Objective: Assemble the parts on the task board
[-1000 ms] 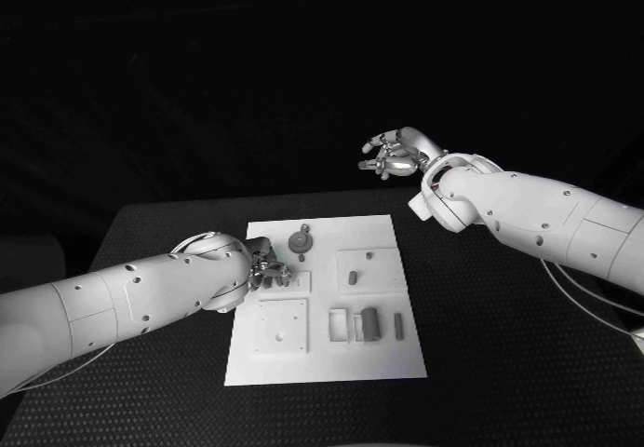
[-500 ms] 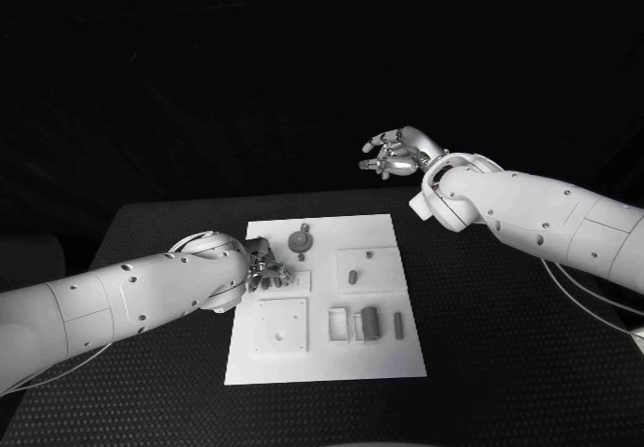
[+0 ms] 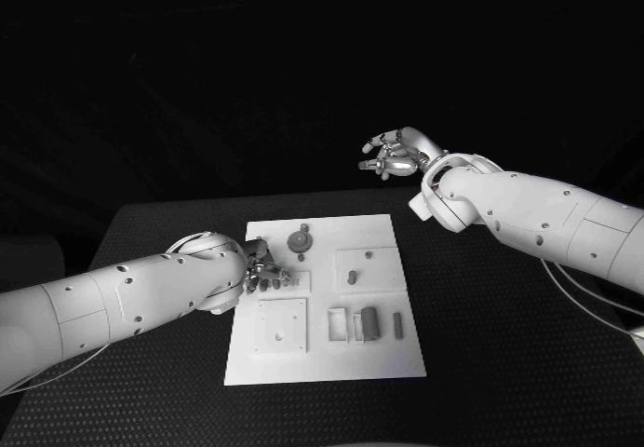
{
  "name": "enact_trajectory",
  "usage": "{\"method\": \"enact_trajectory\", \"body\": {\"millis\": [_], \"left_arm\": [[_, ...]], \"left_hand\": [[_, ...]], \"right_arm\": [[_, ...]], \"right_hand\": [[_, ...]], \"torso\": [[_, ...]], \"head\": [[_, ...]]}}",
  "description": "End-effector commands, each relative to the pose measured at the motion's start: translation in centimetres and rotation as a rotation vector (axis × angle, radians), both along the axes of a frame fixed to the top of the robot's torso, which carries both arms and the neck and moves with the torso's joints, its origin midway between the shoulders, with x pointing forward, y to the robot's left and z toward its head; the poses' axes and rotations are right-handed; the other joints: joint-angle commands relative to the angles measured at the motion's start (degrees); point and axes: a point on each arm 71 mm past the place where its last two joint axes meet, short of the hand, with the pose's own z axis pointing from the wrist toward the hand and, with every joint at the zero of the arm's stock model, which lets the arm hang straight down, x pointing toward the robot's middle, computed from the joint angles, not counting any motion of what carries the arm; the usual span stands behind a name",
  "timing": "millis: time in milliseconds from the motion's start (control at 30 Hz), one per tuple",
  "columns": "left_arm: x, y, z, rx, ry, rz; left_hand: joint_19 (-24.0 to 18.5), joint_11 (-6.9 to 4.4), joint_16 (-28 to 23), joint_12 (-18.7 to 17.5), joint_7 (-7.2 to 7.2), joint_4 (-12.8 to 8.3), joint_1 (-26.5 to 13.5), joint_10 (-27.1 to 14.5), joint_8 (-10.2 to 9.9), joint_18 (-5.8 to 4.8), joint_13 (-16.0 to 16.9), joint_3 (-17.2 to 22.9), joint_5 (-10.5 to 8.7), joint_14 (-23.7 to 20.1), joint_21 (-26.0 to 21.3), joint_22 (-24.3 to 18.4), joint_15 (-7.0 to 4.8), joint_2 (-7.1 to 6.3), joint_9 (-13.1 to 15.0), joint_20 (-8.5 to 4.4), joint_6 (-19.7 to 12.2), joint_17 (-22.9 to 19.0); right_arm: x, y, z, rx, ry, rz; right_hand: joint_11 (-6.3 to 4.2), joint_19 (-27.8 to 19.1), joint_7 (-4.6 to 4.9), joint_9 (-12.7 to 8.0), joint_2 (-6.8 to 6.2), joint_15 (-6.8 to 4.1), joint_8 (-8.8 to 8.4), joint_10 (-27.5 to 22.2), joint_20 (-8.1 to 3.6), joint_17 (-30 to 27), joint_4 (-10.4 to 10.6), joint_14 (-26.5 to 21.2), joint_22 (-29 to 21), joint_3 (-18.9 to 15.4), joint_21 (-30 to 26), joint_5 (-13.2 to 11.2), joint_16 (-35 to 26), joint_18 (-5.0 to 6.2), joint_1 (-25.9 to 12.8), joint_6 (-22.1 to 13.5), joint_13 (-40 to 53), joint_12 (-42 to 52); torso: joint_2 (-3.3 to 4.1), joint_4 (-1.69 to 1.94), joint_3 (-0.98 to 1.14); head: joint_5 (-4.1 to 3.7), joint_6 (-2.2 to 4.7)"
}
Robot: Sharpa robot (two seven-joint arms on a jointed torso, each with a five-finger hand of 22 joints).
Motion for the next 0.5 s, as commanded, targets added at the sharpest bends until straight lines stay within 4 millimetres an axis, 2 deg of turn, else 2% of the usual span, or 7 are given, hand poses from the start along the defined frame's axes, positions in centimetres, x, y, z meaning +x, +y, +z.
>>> {"method": "enact_trajectory", "body": {"millis": [33, 333, 500], "left_arm": [[0.0, 0.2, -0.1, -0.004, -0.006, 0.010], [0.0, 0.5, 0.1, -0.041, 0.002, 0.028], [0.6, 0.6, 1.1, -0.074, -0.026, 0.050]], "left_hand": [[-0.33, 0.16, 0.30, 0.17, 0.57, 0.57, -0.26, -0.46, -0.31, 0.02, 0.00, 0.07, -0.26, -0.35, -0.35, 1.15, -0.02, -0.68, 0.11, -0.11, -1.06, -0.07], [-0.36, 0.19, 0.34, 0.18, 0.59, 0.80, -0.30, -0.54, -0.29, 0.04, 0.03, 0.00, -0.25, -0.41, -0.37, 1.16, -0.01, -0.89, 0.22, -0.11, -1.19, -0.09], [-0.42, 0.23, 0.34, 0.15, 0.63, 1.01, -0.37, -0.67, -0.29, 0.04, 0.04, -0.07, -0.25, -0.50, -0.40, 1.16, 0.02, -0.81, 0.30, -0.07, -1.32, -0.13]], "right_arm": [[-0.1, 0.2, 0.0, 0.000, 0.000, 0.017], [-0.1, 0.1, -0.1, 0.000, 0.002, 0.016], [-0.1, 0.1, -0.2, 0.000, 0.002, 0.014]], "right_hand": [[2.13, 0.42, 2.40, -0.10, 0.32, 0.06, 0.29, -5.93, -0.16, 0.09, 0.15, 0.46, 0.08, -0.17, -0.25, -0.25, -0.23, 0.77, -0.18, 2.73, -0.10, 0.38], [2.13, 0.42, 2.40, -0.12, 0.32, 0.06, 0.30, -5.94, -0.16, 0.15, 0.17, 0.48, 0.10, -0.18, -0.26, -0.25, -0.28, 0.77, -0.18, 2.72, -0.15, 0.42], [2.13, 0.43, 2.40, -0.13, 0.33, 0.06, 0.30, -5.94, -0.17, 0.18, 0.17, 0.49, 0.11, -0.18, -0.28, -0.25, -0.31, 0.77, -0.18, 2.71, -0.18, 0.44]], "torso": [[0.01, 0.00, 0.00], [-0.01, 0.02, 0.03], [0.00, 0.02, 0.01]], "head": [[0.01, -0.05], [0.00, 0.04], [0.03, 0.13]]}}
